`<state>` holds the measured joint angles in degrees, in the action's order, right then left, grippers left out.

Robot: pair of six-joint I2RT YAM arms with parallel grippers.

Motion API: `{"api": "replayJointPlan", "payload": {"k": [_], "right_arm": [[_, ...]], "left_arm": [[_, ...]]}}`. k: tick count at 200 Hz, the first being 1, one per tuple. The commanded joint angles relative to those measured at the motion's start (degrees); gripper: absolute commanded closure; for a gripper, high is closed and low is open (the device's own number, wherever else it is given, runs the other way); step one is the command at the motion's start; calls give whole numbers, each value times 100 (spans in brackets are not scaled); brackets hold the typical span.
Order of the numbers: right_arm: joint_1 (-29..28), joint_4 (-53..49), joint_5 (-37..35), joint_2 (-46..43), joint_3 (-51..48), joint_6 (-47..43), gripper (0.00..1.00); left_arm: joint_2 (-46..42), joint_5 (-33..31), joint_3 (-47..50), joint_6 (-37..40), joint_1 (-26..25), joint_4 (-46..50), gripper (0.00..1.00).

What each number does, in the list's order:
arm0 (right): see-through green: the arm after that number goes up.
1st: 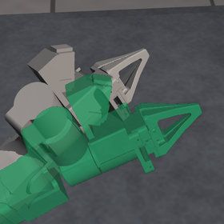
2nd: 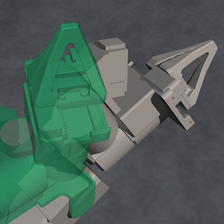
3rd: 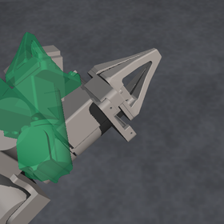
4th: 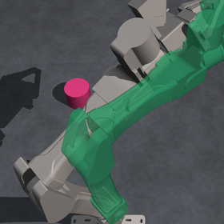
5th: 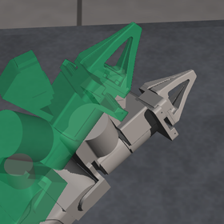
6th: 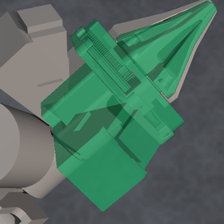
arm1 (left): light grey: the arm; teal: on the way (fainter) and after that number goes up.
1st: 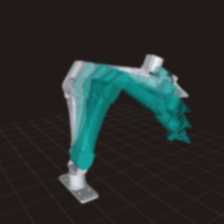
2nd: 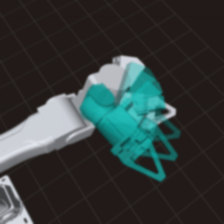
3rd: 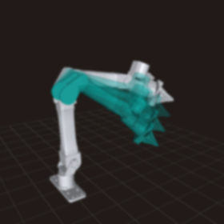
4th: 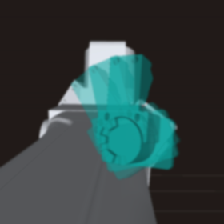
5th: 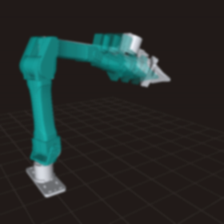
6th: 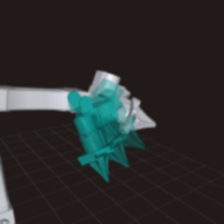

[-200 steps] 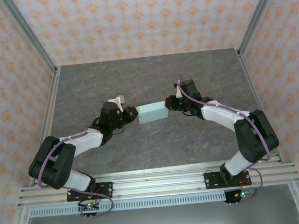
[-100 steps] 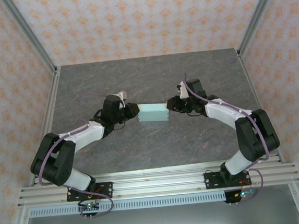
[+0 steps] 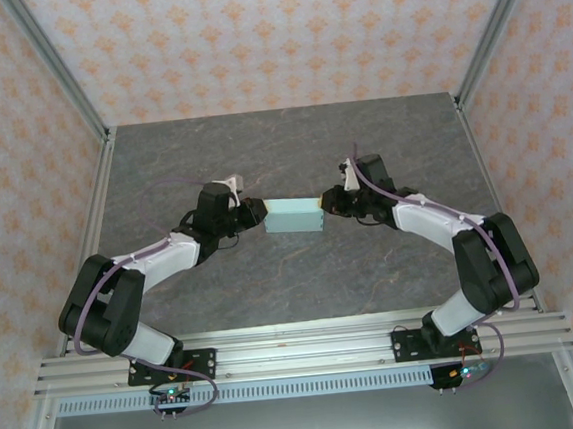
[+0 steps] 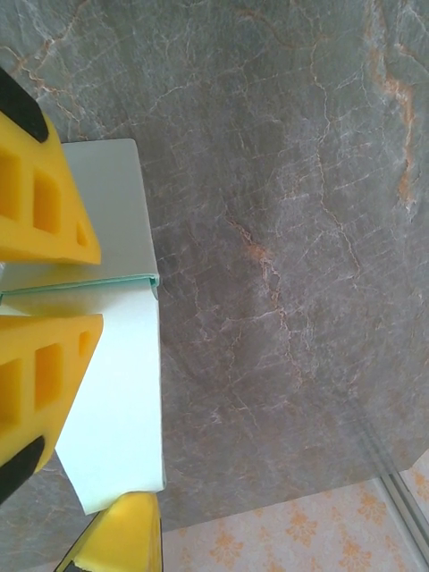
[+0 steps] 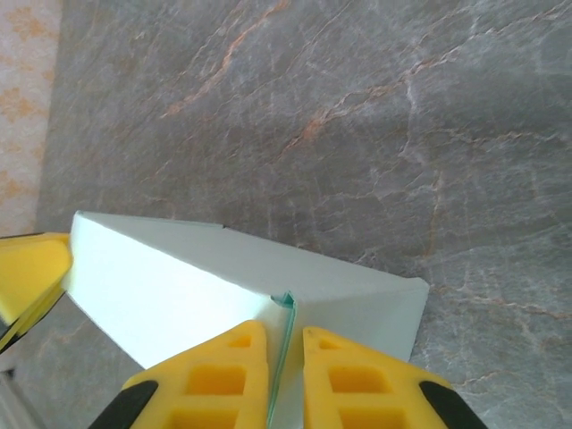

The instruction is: Fold the paper box

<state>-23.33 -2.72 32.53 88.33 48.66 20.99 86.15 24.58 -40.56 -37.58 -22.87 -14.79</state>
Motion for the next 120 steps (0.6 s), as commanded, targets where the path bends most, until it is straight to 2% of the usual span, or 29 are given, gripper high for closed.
{"api": "replayJointPlan", "payload": {"k": [1, 25, 58, 90, 120], "right_arm": [[-307, -2303, -1867, 667, -601, -95, 88], [-474, -2382, -2240, 705, -534, -42, 89], [-474, -2246, -2310, 546, -569, -21, 90], [-429, -1976, -1674, 326, -351, -22, 87], [-309, -1928, -1095, 176, 117, -18, 83]], "left_arm": [[506, -622, 580, 199, 51, 1604, 83], [483, -821, 623, 258, 40, 1688, 83], [423, -937, 541, 269, 4, 1755, 84], [275, -872, 355, 260, -69, 1809, 83], [55, -864, 147, 157, -126, 1817, 78]]}}
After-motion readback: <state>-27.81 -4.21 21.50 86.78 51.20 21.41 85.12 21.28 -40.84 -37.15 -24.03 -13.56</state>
